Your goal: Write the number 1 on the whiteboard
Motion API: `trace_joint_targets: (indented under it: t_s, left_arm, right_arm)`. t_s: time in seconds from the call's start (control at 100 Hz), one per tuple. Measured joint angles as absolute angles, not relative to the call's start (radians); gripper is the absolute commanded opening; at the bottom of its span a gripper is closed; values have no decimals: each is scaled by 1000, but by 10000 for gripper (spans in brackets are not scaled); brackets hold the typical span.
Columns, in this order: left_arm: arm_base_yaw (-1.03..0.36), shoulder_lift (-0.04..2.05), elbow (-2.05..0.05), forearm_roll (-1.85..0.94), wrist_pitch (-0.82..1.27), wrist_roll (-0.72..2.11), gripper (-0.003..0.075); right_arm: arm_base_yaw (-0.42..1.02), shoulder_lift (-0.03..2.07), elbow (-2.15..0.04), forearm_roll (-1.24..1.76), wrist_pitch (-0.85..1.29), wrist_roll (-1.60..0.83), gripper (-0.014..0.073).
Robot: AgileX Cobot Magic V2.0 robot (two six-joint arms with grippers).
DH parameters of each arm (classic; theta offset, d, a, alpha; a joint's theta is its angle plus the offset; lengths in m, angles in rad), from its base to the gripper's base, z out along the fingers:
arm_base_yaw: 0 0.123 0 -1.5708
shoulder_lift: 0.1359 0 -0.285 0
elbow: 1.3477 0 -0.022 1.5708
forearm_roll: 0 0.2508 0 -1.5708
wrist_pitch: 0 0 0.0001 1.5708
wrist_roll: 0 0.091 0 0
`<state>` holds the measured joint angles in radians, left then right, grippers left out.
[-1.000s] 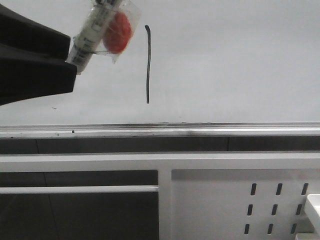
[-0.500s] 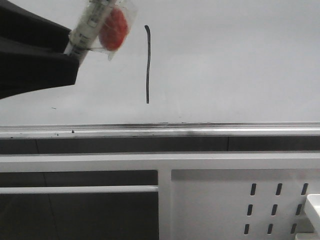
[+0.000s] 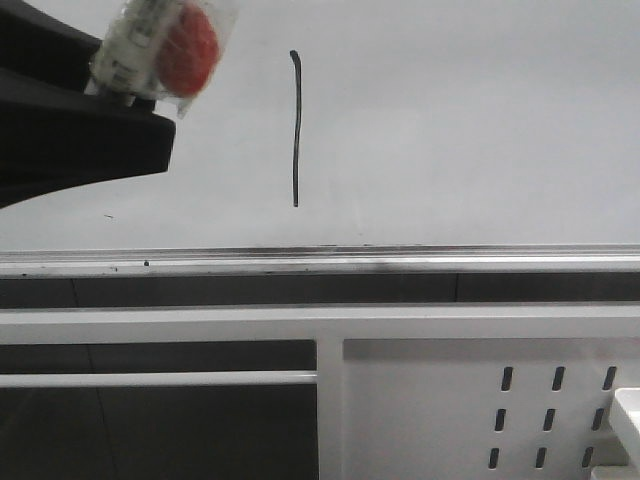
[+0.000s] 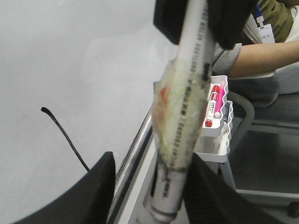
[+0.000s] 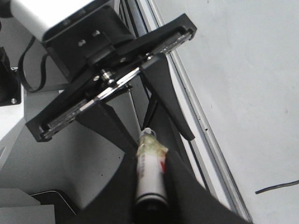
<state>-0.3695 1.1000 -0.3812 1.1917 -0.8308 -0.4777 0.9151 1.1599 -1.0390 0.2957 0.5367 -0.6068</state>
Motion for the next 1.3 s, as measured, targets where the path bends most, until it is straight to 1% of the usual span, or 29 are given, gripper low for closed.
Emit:
trace_joint_targets:
  t_s: [0.25, 0.3, 0.32, 0.37, 0.4, 0.41, 0.42, 0.44, 1.09, 1.3]
  left_arm:
    - [-370, 1100, -381, 1192, -854, -478, 310]
    - [-370, 1100, -381, 1192, -854, -478, 282]
    - [-370, 1100, -381, 1192, -854, -478, 257]
    - [-370, 1100, -381, 1192, -854, -478, 165]
    - [-370, 1100, -381, 1192, -854, -478, 76]
    - [-370, 1100, -381, 1192, -854, -478, 57]
    - [-370, 1100, -381, 1192, -854, -478, 18]
    - [-370, 1102, -381, 1196, -854, -478, -19]
    - [-372, 1102, -381, 1216, -856, -459, -20]
    - [-372, 1104, -340, 1216, -845, -459, -20]
  right_arm:
    - [915, 1166, -1039, 278, 536, -607, -69]
    - [915, 1173, -1039, 276, 536, -607, -69]
    - [915, 1177, -1039, 276, 536, -607, -69]
    - [915, 1184, -1039, 273, 536, -607, -69]
    - [915, 1186, -1039, 273, 536, -607, -69]
    - [915, 1186, -1039, 271, 534, -607, -69]
    - [915, 1188, -1039, 271, 534, -607, -69]
    - [915, 1188, -1039, 271, 529, -607, -69]
    - [915, 1194, -1046, 269, 534, -607, -69]
    - [915, 1232, -1047, 271, 550, -607, -69]
